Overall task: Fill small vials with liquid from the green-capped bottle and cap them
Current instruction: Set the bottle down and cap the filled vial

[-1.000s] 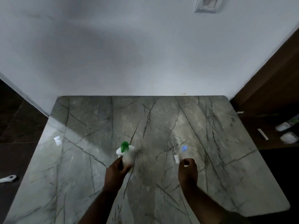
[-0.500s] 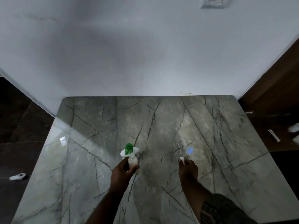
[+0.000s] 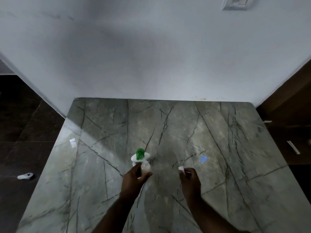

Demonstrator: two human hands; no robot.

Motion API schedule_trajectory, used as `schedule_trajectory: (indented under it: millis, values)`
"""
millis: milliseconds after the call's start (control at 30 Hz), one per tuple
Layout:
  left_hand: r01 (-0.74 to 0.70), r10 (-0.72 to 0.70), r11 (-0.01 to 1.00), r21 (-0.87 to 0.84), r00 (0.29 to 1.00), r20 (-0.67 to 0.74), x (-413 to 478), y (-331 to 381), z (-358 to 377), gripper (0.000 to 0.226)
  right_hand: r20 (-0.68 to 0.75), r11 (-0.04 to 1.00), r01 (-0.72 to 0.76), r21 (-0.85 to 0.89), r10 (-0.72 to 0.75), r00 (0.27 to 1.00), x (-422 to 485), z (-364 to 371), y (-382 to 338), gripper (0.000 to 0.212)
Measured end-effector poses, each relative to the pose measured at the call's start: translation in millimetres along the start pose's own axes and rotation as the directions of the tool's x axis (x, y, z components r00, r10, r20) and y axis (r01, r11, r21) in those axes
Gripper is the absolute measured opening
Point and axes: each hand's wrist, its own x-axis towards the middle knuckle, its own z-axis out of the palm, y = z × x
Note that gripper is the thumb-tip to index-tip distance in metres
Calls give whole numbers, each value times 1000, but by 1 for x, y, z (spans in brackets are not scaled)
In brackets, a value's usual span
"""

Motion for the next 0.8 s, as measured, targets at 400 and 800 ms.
schedule_trajectory:
  millis: [400, 800]
  values:
    - [-27, 28, 999, -45, 1000, 13, -10, 26, 6, 55, 286, 857, 278, 435, -423, 860, -23, -43, -137, 7]
    - [-70, 71, 997, -33, 997, 15, -16, 30, 4, 56, 439, 802, 588, 110, -569, 695, -21, -29, -153, 6]
